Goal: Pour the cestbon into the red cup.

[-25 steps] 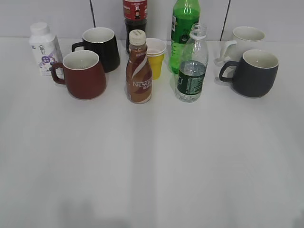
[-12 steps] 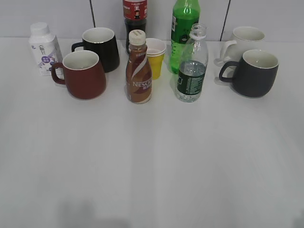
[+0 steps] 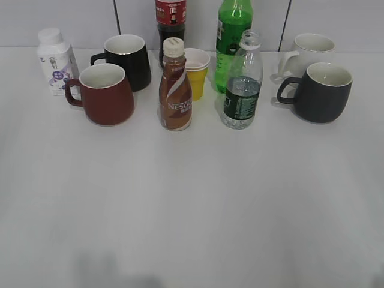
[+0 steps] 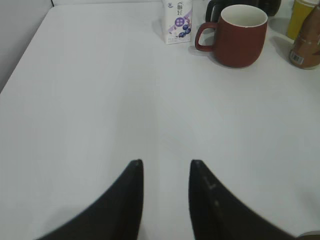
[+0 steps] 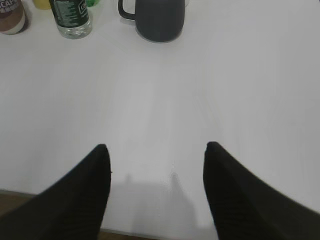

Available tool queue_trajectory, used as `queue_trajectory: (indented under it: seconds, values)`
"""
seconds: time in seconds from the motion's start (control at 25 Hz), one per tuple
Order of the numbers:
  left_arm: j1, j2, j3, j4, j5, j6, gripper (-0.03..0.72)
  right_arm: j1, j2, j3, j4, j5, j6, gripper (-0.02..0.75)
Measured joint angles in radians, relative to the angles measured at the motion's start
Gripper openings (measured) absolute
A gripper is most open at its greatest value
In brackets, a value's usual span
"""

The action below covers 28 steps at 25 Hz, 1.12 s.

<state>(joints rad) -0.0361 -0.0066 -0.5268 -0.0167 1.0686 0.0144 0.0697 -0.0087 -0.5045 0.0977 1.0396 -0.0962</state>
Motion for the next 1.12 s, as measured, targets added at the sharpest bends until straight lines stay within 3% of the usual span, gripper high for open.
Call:
queue_trajectory:
  seconds: [1.12]
  values:
    - [0.000, 0.000, 0.000, 0.000, 0.000, 0.000, 0.237, 0.000, 0.000, 0.000, -0.001, 0.000, 0.006, 0.443]
